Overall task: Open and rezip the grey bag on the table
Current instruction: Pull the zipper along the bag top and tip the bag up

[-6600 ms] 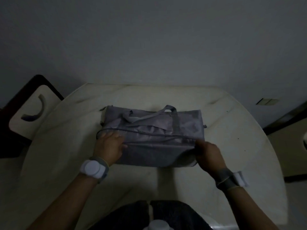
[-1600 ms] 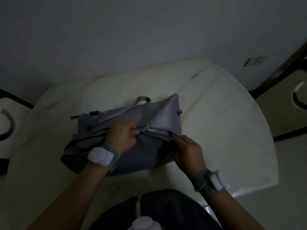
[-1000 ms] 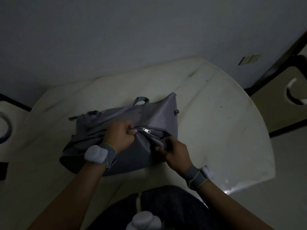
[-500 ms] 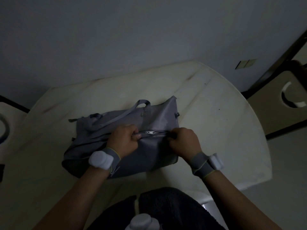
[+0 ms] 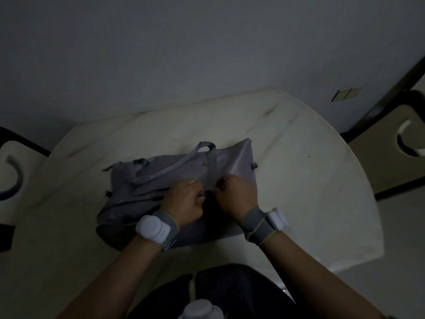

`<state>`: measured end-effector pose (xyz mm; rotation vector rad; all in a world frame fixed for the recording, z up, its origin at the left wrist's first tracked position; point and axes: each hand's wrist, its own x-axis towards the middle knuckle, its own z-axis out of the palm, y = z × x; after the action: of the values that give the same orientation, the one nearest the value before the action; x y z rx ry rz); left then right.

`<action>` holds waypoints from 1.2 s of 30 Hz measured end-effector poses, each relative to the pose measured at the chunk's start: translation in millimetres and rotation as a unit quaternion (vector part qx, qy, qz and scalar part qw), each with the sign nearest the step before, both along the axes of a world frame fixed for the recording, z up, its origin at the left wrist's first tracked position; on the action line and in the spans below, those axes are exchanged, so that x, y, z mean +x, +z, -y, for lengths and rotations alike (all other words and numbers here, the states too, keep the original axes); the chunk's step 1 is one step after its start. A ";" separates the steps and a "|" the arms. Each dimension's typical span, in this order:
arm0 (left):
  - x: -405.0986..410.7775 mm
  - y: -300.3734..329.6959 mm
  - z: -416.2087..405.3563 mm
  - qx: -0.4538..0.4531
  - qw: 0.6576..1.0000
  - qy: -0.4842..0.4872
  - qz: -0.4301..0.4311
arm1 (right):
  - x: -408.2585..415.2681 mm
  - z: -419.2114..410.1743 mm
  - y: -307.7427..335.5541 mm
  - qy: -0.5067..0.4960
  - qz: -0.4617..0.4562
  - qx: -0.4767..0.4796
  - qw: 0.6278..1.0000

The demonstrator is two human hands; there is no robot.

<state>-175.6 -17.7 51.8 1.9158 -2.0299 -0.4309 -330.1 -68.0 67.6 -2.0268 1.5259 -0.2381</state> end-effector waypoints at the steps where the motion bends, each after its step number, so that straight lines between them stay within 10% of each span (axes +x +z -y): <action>1: -0.2 -0.9 0.4 -0.001 1.000 -0.002 0.002 | 0.4 -0.8 0.2 0.009 -0.011 0.000 1.000; 36: 11.4 12.5 -1.4 -0.061 0.998 0.033 -0.008 | 0.5 12.2 24.9 -0.002 -0.049 0.010 0.999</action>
<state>-164.2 -16.2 64.2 1.8946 -1.9286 -0.2994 -329.6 -80.2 92.5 -2.0462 1.5853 -0.1269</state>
